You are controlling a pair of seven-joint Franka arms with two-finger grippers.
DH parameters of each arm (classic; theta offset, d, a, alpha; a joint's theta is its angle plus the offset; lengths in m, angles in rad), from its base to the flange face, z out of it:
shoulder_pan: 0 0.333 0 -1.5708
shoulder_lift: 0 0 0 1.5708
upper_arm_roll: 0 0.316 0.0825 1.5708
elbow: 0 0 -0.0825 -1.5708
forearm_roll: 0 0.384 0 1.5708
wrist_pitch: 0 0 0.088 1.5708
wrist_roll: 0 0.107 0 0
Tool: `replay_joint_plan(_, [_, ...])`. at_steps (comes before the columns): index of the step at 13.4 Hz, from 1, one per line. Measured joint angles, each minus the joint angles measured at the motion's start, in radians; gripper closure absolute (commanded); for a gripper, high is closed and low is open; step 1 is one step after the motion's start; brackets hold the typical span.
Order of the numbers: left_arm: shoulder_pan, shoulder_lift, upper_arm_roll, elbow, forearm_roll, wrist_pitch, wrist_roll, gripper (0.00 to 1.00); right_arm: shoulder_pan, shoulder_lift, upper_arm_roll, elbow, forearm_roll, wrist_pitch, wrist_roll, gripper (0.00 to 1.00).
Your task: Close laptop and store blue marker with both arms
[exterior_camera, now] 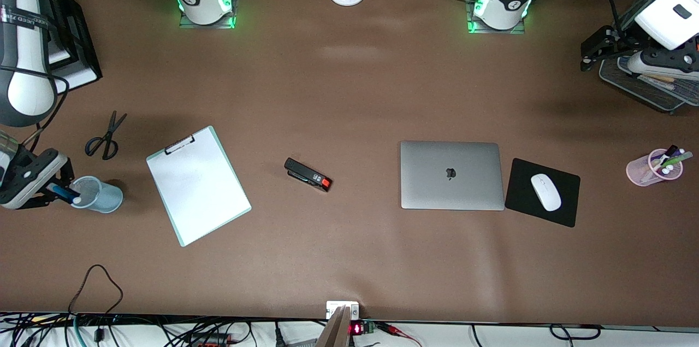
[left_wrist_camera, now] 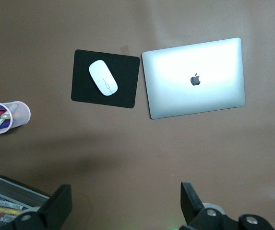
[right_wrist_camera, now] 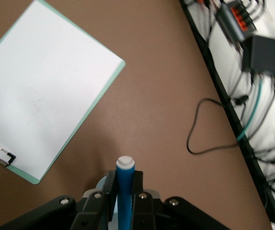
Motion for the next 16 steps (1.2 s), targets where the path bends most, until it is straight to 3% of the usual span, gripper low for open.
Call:
replay_joint_plan(5, [0.0, 0.0, 0.0, 0.0, 0.0, 0.0, 0.0, 0.0, -0.017, -0.032, 0.0, -0.033, 0.144, -0.172, -0.252, 0.99])
replay_joint_plan(16, [0.001, 0.0, 0.0, 0.0, 0.0, 0.0, 0.0, 0.0, -0.099, -0.009, -0.001, -0.029, 0.18, -0.318, -0.666, 0.99])
